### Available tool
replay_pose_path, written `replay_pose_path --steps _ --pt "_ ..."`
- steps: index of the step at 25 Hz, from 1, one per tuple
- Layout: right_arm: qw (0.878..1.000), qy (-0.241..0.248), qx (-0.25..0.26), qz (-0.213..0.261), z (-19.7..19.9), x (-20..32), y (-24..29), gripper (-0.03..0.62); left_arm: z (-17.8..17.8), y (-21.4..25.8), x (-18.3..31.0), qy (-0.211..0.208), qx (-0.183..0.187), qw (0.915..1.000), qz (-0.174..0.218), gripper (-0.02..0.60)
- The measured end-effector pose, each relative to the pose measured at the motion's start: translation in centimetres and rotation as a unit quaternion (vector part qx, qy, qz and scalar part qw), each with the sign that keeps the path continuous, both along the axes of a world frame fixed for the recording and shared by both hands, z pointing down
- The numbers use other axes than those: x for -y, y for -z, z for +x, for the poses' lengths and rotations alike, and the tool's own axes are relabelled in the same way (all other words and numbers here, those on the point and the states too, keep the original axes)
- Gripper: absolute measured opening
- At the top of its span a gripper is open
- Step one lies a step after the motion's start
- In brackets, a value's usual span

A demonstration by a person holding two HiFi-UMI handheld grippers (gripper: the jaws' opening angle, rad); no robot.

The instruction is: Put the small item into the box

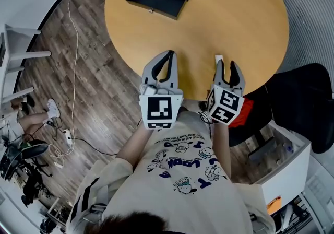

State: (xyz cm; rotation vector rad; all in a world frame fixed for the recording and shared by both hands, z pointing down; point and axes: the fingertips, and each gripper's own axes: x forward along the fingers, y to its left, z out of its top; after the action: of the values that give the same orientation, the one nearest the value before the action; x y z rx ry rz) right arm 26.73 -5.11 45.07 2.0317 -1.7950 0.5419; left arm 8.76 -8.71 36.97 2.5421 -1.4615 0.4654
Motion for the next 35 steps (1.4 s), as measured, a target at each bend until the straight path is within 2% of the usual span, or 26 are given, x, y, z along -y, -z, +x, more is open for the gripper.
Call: replay_pose_path --steps 11,18,35 --pt "0.997 -0.017 -0.01 -0.078 1.3 0.1 -6.0 0.173 0.6 -3.3 2.2 -0.021 0.011 0.9991 -0.035 0.015" --pt "0.992 -0.016 -0.024 -0.121 1.4 -0.1 -8.1 0.181 -0.2 -4.2 3.2 -0.029 0.013 0.9979 -0.056 0.015" --pt "0.981 -0.007 -0.024 -0.191 2.0 -1.6 -12.9 0.189 -0.8 -6.4 2.4 -0.026 0.019 0.996 -0.083 0.015"
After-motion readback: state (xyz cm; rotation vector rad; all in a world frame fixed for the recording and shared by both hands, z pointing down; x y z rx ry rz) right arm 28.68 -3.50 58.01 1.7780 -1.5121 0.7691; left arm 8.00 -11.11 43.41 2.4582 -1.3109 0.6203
